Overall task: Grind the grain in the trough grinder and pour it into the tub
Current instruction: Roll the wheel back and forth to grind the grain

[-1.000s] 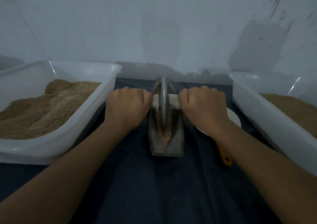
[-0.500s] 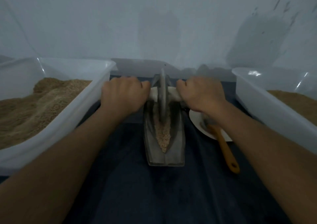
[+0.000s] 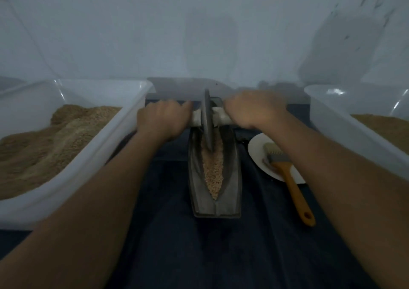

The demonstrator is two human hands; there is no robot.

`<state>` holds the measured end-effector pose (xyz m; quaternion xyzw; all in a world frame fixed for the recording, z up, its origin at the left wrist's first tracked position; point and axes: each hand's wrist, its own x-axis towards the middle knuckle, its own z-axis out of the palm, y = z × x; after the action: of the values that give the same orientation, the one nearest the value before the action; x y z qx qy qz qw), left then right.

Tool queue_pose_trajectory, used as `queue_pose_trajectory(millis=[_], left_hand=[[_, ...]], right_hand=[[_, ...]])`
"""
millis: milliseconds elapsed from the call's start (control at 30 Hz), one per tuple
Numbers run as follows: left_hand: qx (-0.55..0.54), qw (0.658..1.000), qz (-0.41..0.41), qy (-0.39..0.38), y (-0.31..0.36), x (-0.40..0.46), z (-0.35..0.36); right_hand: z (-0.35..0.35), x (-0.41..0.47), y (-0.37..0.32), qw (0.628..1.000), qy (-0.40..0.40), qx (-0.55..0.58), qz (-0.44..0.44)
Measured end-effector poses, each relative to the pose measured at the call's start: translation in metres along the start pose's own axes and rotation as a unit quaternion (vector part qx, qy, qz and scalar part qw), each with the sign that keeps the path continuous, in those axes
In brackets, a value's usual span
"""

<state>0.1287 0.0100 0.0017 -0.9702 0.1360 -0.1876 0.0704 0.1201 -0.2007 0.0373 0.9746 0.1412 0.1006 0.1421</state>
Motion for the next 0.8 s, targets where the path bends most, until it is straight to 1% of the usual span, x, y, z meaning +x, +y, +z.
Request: queue_pose_trajectory(millis=[67,100,167,233,300,367,467,533,600,667,733,800], left_hand=[[0.037,0.994,0.015,0.099,0.005,-0.024,0.004],[0.053,0.990,0.021,0.130,0.008,-0.037,0.004],[0.054,0.988,0.032,0.142,0.015,-0.061,-0.004],[0.016,0.986,0.035,0.165,0.018,-0.076,-0.015],[-0.027,0.983,0.038,0.175,0.020,-0.084,-0.017],[-0.036,0.986,0.022,0.161,0.021,-0.085,-0.014],[-0.007,0.985,0.025,0.173,0.021,-0.081,-0.011],[0.032,0.982,0.035,0.185,0.018,-0.069,-0.010],[0.048,0.983,0.050,0.171,0.012,-0.051,-0.004],[0.028,0.994,0.017,0.103,0.006,-0.027,-0.001],[0.005,1.000,-0.011,0.029,0.003,-0.003,-0.001],[0.011,1.000,-0.002,-0.006,0.003,0.015,-0.001]], right_hand=[[-0.001,-0.023,-0.009,0.997,0.059,-0.044,-0.009],[0.000,-0.036,-0.014,0.995,0.090,-0.051,-0.014],[0.000,-0.064,-0.024,0.988,0.152,-0.026,0.013],[-0.002,-0.087,-0.035,0.980,0.192,-0.010,0.048],[-0.002,-0.103,-0.044,0.973,0.224,-0.046,0.023],[-0.006,-0.109,-0.046,0.968,0.245,-0.048,0.028],[-0.001,-0.101,-0.038,0.979,0.199,-0.044,0.032],[-0.001,-0.089,-0.031,0.985,0.171,-0.014,0.025],[0.002,-0.069,-0.021,0.989,0.147,-0.005,0.025],[0.003,-0.040,-0.011,0.997,0.072,-0.010,0.025],[0.004,-0.013,-0.001,0.999,-0.018,0.020,0.023],[0.004,0.009,0.007,0.996,-0.064,0.054,0.001]])
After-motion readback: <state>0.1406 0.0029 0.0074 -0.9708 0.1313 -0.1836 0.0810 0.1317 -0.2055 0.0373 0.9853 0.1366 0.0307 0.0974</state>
